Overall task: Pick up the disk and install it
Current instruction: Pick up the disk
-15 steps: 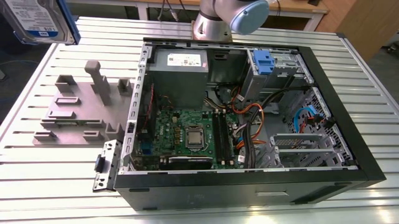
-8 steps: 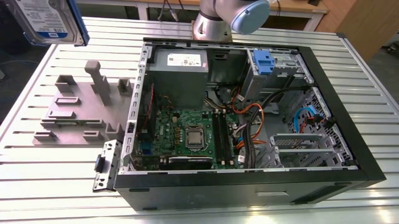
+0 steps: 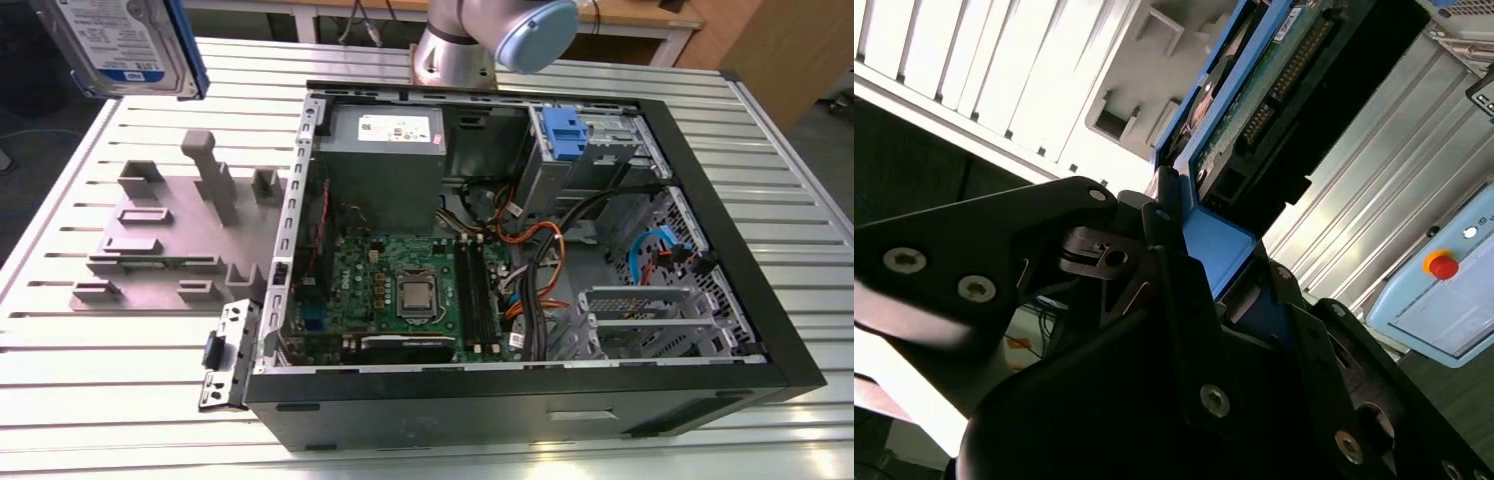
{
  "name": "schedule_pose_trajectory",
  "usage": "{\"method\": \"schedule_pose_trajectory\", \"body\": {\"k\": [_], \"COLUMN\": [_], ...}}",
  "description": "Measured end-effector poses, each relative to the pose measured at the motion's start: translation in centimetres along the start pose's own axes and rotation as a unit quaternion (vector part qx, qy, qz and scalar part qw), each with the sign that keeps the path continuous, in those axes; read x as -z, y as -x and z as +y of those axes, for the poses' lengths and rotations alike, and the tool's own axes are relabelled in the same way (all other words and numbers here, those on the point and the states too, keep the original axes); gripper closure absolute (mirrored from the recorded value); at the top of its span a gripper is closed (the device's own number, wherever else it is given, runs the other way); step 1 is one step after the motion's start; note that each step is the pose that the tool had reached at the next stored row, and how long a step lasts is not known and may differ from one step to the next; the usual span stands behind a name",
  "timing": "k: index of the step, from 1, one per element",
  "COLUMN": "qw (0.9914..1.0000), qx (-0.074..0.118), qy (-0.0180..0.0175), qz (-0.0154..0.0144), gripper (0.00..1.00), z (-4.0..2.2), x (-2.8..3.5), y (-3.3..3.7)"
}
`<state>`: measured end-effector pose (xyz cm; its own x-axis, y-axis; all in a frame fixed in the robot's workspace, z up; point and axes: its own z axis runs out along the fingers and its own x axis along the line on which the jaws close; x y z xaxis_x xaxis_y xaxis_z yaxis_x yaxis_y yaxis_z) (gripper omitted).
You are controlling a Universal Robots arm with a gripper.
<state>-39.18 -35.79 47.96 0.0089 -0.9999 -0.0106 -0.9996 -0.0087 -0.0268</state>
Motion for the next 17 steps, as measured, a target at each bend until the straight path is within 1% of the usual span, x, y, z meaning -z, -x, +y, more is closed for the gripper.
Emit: {"method": "schedule_pose_trajectory", "body": {"k": [9,13,17], "qw": [1.00000,1.00000,1.00000], "qx": [0.000,0.000,0.000], "qy": [0.0000,0.0000,0.0000], "qz": [0.0000,0.0005,0.0012], "gripper": [0.64,0.64,0.64], "z": [-2.01,-2.36,-2.49], "x": [-0.06,-0.06,-0.06], "y": [-0.06,-0.33,-0.96]}}
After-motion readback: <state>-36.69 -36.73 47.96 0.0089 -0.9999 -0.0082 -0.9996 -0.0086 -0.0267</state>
